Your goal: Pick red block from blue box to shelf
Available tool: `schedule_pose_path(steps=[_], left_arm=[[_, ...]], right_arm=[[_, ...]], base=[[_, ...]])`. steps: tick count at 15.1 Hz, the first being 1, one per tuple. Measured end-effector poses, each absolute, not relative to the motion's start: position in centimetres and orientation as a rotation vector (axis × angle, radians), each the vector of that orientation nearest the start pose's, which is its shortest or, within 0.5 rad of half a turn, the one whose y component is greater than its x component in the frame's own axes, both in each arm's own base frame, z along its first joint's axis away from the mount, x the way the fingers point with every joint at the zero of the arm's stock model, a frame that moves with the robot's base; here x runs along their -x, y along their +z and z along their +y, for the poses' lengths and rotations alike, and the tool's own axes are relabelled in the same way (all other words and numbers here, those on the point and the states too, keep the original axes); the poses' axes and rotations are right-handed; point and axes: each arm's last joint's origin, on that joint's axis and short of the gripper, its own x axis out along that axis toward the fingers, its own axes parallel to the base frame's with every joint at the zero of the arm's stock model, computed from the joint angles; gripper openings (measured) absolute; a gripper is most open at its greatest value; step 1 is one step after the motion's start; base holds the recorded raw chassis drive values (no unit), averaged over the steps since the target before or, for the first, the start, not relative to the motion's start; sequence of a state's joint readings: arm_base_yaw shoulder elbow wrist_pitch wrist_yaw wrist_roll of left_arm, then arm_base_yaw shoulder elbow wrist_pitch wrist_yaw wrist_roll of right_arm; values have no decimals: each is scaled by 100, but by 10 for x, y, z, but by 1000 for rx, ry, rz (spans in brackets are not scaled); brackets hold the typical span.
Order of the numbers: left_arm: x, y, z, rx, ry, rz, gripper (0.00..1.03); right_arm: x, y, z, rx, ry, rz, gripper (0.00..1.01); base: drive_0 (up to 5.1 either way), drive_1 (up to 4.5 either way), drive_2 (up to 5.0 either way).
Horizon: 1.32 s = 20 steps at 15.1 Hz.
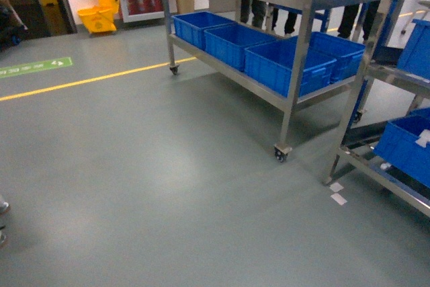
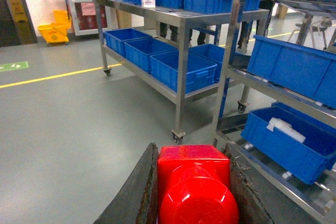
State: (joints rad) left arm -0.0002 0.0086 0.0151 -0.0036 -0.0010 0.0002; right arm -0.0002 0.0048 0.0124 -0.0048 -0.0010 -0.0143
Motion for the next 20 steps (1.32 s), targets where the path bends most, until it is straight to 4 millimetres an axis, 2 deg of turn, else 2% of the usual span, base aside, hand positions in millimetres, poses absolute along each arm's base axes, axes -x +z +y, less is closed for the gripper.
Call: schedule_pose_path(steps=[20], left_arm=[[-97,168,0,0,1,-3,98]], right_arm=[[-97,167,0,14,1,-3,28]], base=[[-142,-142,-142]])
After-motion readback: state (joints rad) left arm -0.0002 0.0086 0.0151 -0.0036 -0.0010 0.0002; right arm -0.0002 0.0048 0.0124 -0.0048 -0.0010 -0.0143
